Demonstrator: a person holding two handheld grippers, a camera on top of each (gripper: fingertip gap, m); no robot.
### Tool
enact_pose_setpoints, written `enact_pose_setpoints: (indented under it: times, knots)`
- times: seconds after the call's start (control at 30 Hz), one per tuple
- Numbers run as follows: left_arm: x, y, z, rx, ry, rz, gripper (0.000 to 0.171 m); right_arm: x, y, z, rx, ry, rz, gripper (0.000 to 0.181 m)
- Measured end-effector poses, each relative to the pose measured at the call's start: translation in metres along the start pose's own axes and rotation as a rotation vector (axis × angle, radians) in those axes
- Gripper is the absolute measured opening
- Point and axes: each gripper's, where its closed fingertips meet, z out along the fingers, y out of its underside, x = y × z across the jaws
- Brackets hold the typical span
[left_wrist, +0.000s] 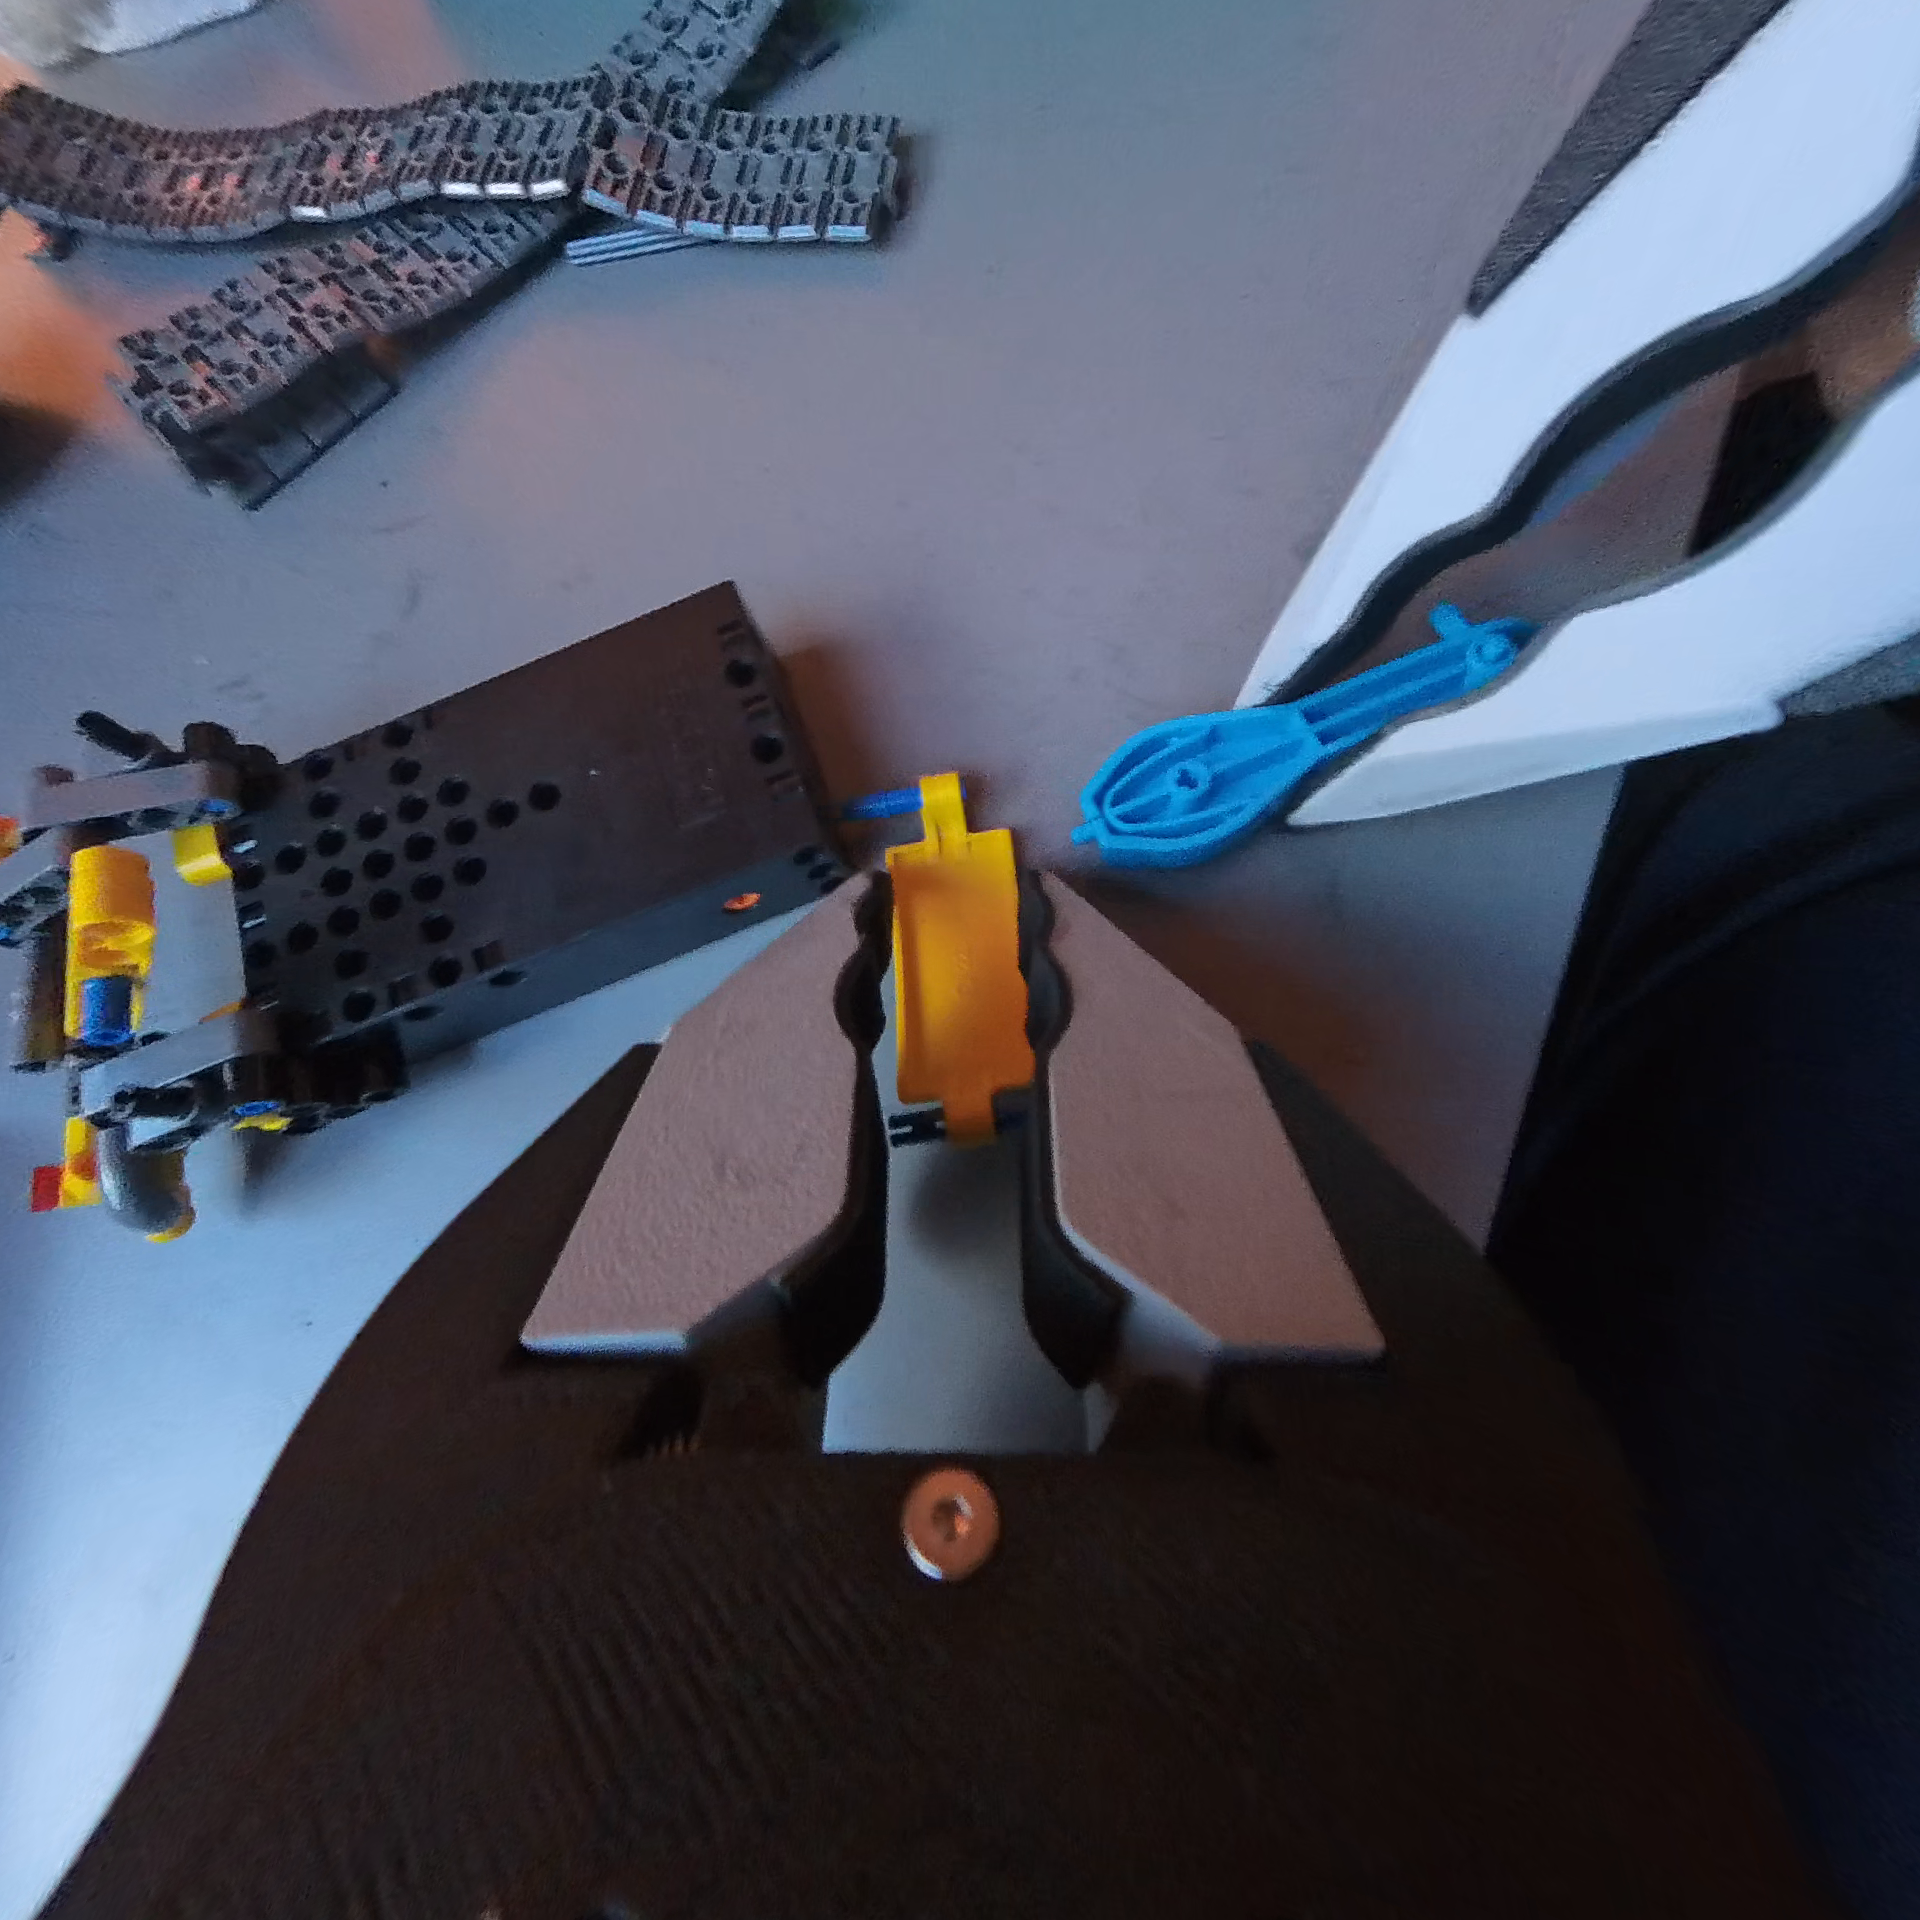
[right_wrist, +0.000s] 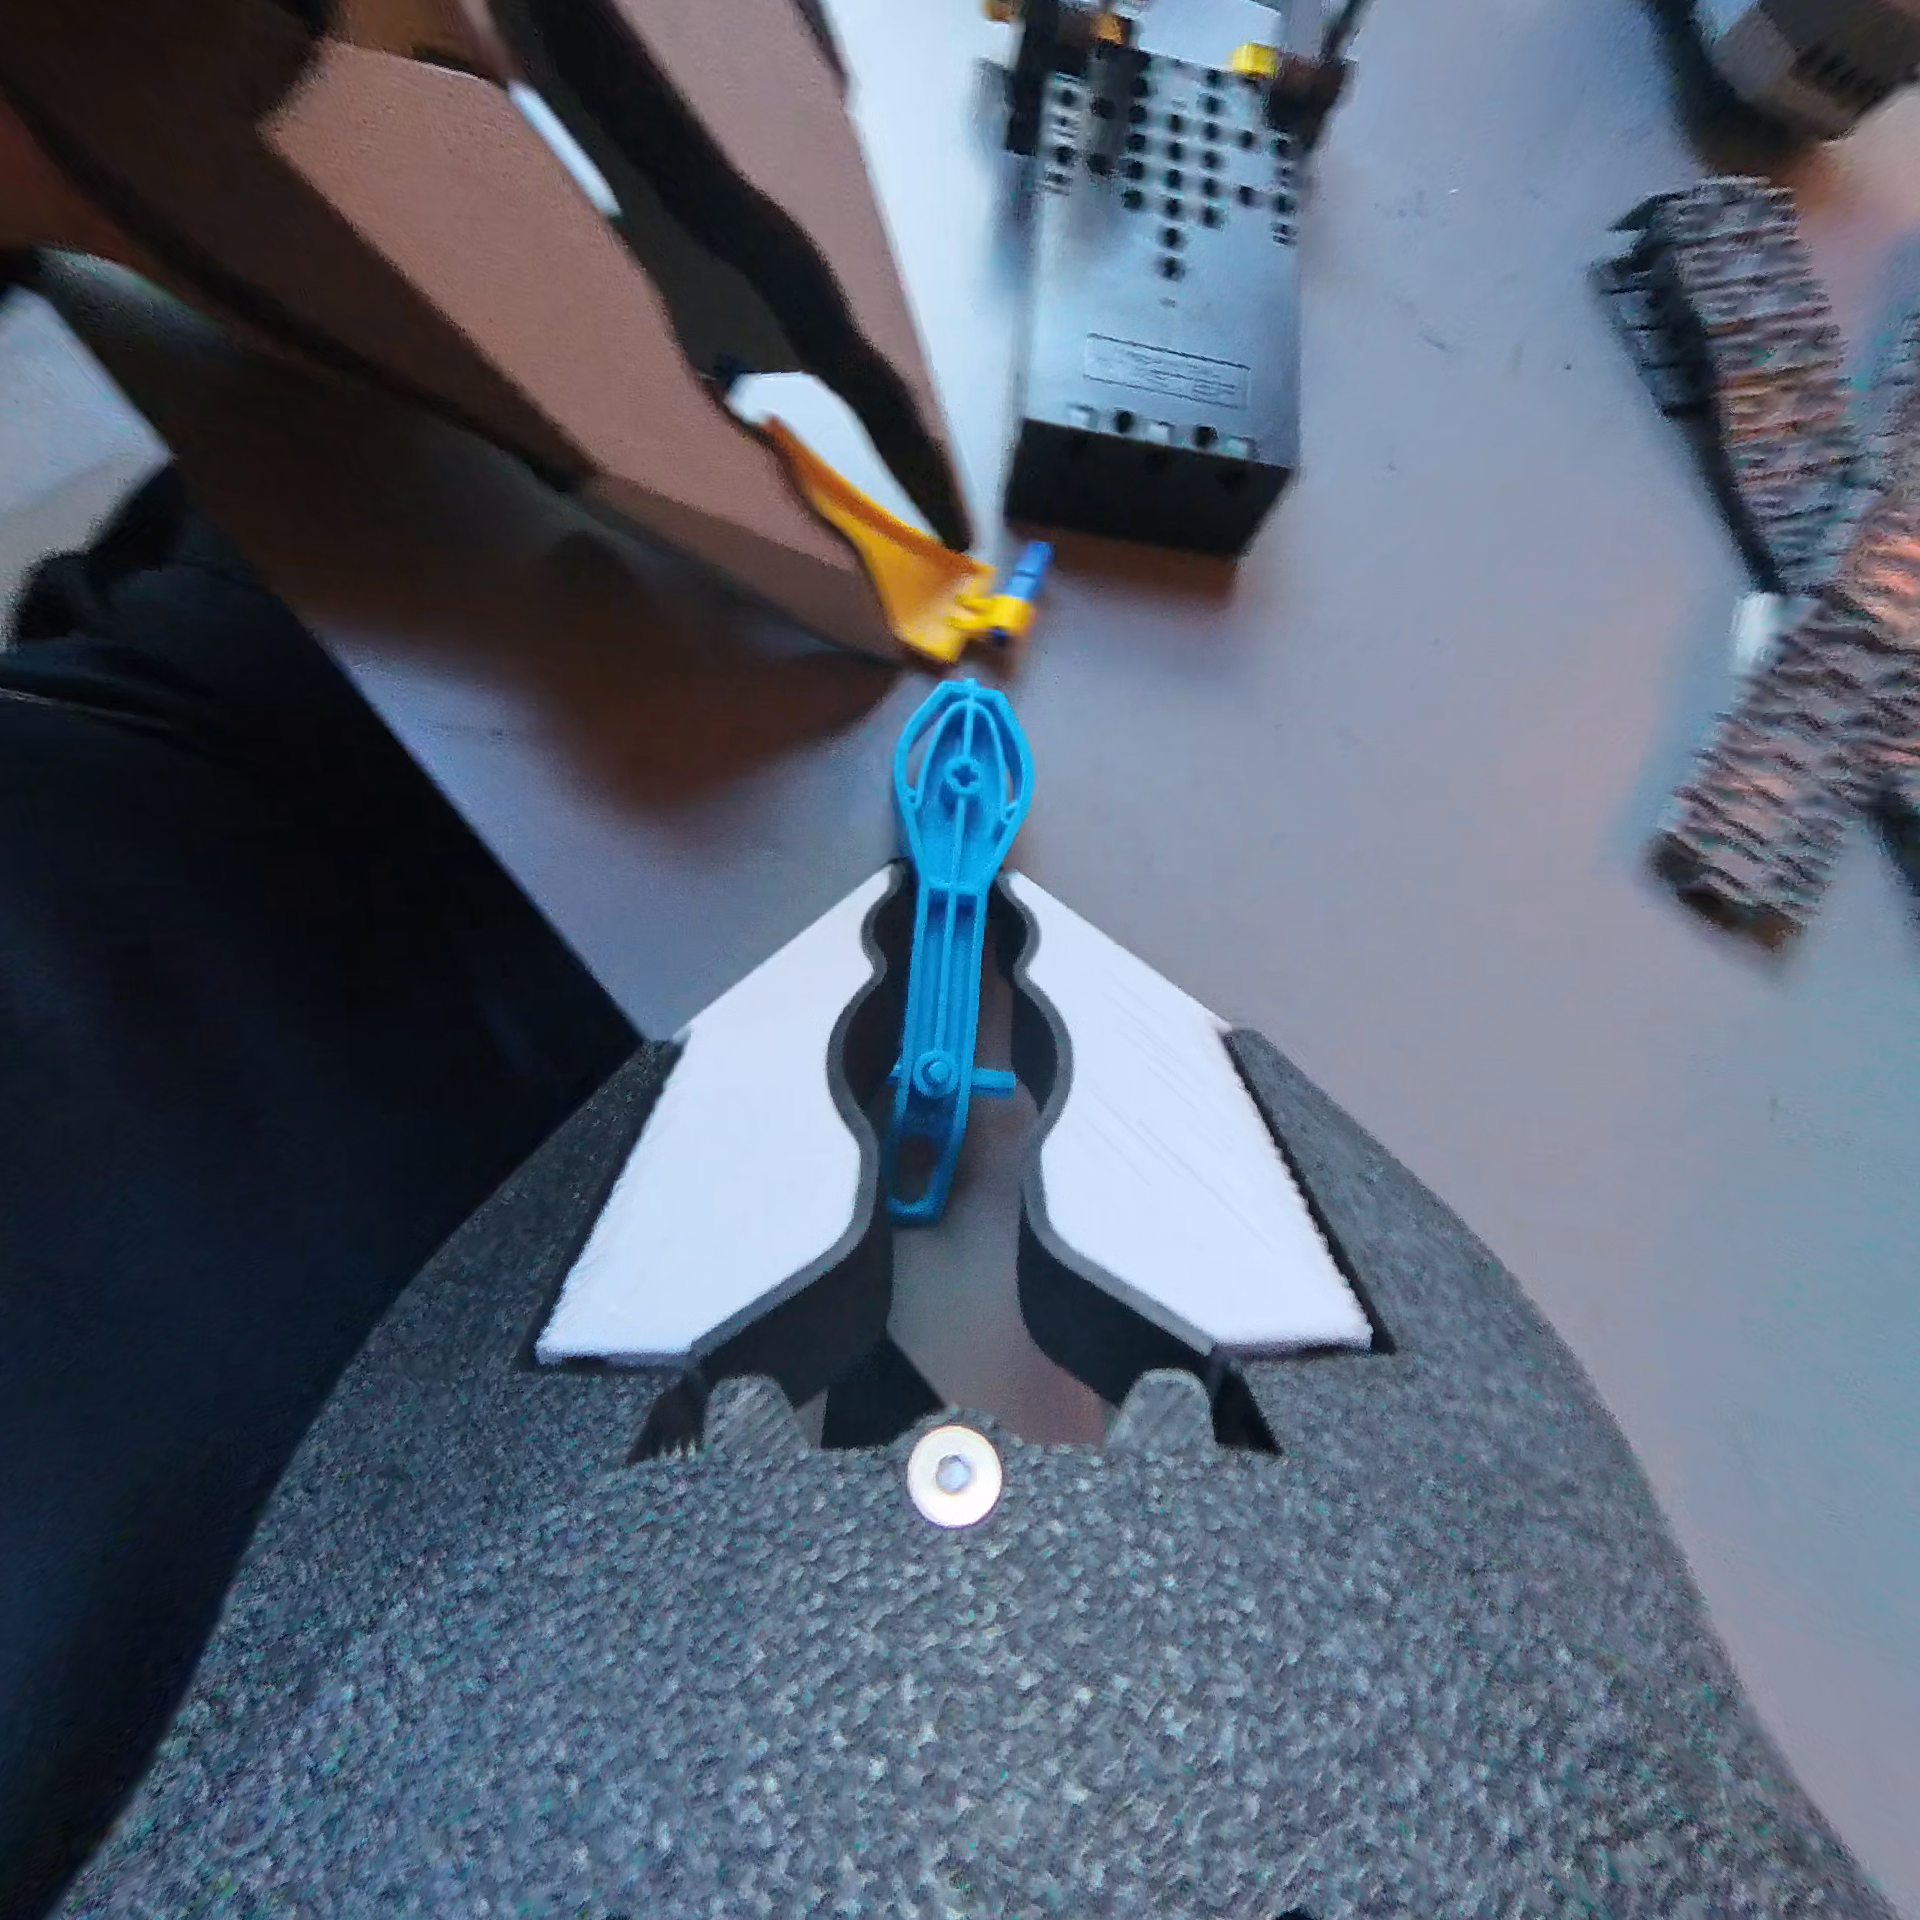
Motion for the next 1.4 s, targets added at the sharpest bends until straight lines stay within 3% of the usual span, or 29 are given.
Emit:
enact_pose_setpoints:
  times: [0.13, 0.27, 0.4, 0.5, 0.6, 0.77, 0.93, 1.23, 1.4]
  knots:
    - [0.020, -0.002, -0.003, 0.022, 0.057, 0.111, 0.022, 0.047, 0.011, -0.008, -0.046, 0.139, -0.051, 0.013]
    - [0.040, -0.005, -0.005, 0.056, 0.099, 0.259, 0.023, 0.060, 0.012, -0.002, -0.040, 0.032, 0.004, 0.016]
    - [0.041, -0.007, -0.005, 0.076, 0.060, 0.337, 0.023, 0.072, 0.001, -0.008, 0.012, 0.064, 0.031, 0.028]
    - [0.042, -0.009, -0.005, 0.104, -0.012, 0.441, 0.023, 0.045, -0.021, -0.014, 0.124, -0.076, 0.085, 0.023]
    - [0.040, -0.012, -0.005, 0.136, -0.111, 0.561, 0.023, 0.011, -0.031, -0.009, 0.141, -0.266, 0.145, 0.020]
    - [0.039, -0.016, -0.009, 0.193, -0.213, 0.699, 0.022, -0.002, -0.030, 0.000, 0.125, -0.389, 0.249, 0.006]
    - [0.036, -0.016, -0.012, 0.228, -0.283, 0.833, 0.022, -0.003, -0.035, 0.000, 0.166, -0.425, 0.293, 0.004]
    - [0.029, -0.016, -0.005, 0.163, -0.241, 0.663, 0.023, -0.004, -0.036, 0.002, 0.183, -0.443, 0.343, 0.002]
    - [0.030, -0.015, -0.003, 0.150, -0.218, 0.650, 0.023, -0.002, -0.035, 0.003, 0.184, -0.446, 0.377, 0.001]
